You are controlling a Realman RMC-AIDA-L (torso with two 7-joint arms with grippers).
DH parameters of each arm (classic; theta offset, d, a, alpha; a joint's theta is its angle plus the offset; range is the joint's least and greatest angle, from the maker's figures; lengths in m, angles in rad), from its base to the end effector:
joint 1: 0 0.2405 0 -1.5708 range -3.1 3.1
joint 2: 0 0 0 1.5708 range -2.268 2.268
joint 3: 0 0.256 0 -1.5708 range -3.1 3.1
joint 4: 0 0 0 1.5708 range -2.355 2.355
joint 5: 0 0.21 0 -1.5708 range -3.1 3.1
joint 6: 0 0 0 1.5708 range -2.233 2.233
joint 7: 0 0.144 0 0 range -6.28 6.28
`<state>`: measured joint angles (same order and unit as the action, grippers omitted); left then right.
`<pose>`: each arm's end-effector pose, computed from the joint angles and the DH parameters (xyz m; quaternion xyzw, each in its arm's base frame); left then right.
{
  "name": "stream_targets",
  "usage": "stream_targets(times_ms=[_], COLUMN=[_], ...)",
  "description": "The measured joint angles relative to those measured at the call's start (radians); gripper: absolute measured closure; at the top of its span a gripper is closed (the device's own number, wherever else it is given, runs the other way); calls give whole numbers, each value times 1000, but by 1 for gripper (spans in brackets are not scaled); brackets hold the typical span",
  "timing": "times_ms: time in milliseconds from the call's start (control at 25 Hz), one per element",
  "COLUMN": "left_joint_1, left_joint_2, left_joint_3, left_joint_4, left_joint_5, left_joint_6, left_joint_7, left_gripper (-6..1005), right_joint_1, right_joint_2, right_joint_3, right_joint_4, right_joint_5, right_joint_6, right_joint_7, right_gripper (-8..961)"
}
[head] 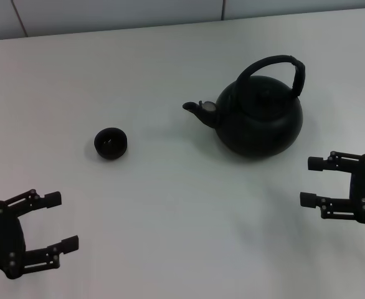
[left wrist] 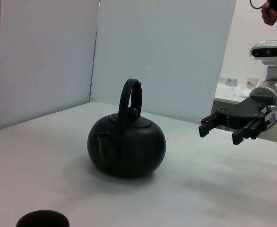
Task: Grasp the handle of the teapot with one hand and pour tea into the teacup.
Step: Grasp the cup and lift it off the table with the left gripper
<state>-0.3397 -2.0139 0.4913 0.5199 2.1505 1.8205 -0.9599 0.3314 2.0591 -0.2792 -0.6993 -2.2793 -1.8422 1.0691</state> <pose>-0.3268 0.2348 0.0160 -0.9457 -0.1459 -0.2652 0.1183 0.3399 0.2361 0.0410 -0.9350 0.1955 0.2363 0.1781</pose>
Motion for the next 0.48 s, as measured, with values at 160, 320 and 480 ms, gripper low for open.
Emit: stream_targets(times_ms=[160, 320, 480], left_joint_1=[-1, -2, -9], left_joint_2=[-11, -24, -48], left_joint_3=[-6, -39, -149], left_joint_4=[0, 3, -6], left_joint_5=[-1, -3, -10], left_joint_6=[-7, -18, -89], left_joint_7=[1, 2, 5], left_gripper=[142, 143, 144], right_joint_1=[0, 0, 1], right_joint_2=[0, 1, 1], right_joint_3=[2, 4, 3], right_joint_4=[0, 0, -2], right_joint_5=[0, 1, 8], right_joint_6=[0, 0, 0], right_joint_7=[0, 0, 0], right_gripper=[201, 202, 202])
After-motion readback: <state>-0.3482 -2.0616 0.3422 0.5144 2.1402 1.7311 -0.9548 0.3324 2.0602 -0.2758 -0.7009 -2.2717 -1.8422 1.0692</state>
